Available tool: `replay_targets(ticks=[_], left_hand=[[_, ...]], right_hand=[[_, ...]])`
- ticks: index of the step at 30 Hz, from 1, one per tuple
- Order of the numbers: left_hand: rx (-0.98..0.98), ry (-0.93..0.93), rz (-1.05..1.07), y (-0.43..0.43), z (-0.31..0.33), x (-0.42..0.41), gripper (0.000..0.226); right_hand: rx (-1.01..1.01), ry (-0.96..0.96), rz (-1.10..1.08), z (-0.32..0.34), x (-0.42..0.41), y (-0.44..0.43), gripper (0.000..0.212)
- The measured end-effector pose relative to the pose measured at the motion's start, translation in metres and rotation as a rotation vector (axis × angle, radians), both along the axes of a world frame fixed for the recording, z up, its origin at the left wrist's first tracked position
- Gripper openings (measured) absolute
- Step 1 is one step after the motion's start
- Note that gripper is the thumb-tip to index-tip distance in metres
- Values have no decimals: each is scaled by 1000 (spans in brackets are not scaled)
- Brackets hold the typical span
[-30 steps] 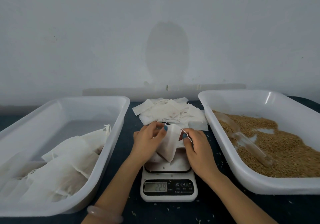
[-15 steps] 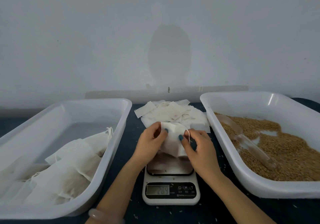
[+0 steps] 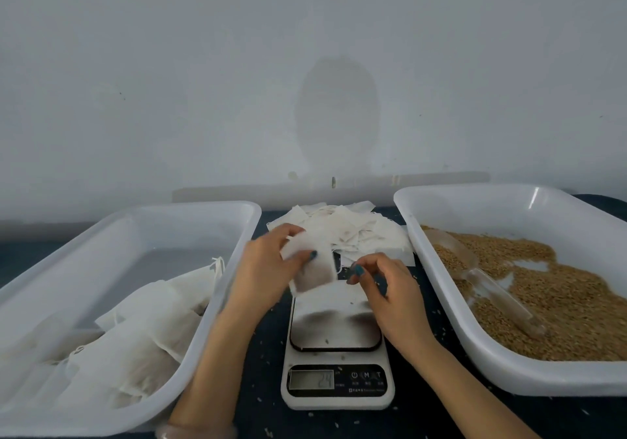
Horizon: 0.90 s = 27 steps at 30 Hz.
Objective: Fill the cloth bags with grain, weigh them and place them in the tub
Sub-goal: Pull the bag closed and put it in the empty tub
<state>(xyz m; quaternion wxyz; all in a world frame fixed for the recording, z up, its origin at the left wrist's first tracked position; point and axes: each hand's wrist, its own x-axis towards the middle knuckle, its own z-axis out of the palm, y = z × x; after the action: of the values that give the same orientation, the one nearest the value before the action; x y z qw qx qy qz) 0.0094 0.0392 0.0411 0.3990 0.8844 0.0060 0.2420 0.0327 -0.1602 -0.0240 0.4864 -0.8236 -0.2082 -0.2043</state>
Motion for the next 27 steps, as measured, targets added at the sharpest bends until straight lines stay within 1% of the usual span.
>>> replay_targets(ticks=[3,6,10,12,15,17,20,23,25,27], left_hand=[[47,-95,241,10,23,-8,11],[216,-140,457,14,49,-17,11],[498,-85,592,35,87,-22,7],[576,-24,640,54,105,-19,5],[624,100,659,90,121,-5,4],[629,180,629,117,116,7,3],[699,394,543,147,90,18,4],[812,547,460,165,53,20,18],[731,614,385,169,32,17,14],[704,669,317,170,19,13,15]], right_hand=[[27,47,2,0,-1,0,11],[45,79,2,-1,-1,0,12],[47,59,6,-1,-2,-4,11],[50,57,9,-2,-1,-5,11],[45,60,10,-3,0,-6,11],[54,64,3,-3,0,-7,12],[60,77,-5,-3,0,-8,13],[57,103,-3,-5,1,-8,13],[44,110,1,-5,0,-8,13],[31,104,-1,-5,-1,-8,13]])
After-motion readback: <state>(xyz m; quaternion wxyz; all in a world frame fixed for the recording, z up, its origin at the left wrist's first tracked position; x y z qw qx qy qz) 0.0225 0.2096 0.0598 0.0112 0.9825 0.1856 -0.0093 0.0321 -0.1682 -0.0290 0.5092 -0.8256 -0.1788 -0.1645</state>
